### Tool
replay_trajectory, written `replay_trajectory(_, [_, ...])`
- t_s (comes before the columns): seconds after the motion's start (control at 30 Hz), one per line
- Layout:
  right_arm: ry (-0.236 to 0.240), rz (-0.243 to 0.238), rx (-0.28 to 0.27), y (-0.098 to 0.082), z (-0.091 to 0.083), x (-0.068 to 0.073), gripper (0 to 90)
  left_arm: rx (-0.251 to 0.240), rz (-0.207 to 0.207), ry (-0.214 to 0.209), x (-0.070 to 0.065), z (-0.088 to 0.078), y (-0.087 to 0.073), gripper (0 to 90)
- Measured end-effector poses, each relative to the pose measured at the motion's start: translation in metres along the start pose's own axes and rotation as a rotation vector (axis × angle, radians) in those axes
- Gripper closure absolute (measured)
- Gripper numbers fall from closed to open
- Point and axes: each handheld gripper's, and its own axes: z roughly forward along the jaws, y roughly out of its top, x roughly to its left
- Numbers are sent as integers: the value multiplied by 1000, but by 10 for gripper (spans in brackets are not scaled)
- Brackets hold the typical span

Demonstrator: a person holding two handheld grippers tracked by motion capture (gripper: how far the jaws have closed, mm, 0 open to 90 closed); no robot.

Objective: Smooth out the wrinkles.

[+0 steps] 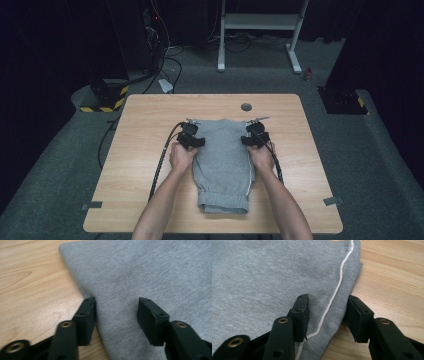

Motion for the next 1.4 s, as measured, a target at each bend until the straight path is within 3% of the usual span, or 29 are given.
replay_trajectory(0.27, [43, -24, 6, 0, -1, 1, 778, -6, 12, -46, -5, -1, 0, 734])
replay_trajectory(0.4, [59, -21, 13, 0, -2, 1, 814, 7, -2, -71, -3, -1, 1, 819])
replay_trajectory(0.6, [111, 14, 18, -1, -4, -5, 836, 15, -65, -154, 9, -2, 0, 841])
replay_trajectory(0.73, [135, 2, 7, -2, -8, -7, 839, 10, -52, -176, 11, -5, -1, 844])
replay_trajectory(1.03, [168, -11, -27, -2, -22, -7, 842, -18, -70, -235, 19, -18, 0, 843])
replay_trajectory(1.27, [188, -37, -59, 0, -37, -6, 842, -47, -87, -266, 23, -31, 2, 843])
replay_trajectory(1.4, [208, -50, -88, 2, -45, -8, 842, -53, -72, -273, 24, -37, 2, 843])
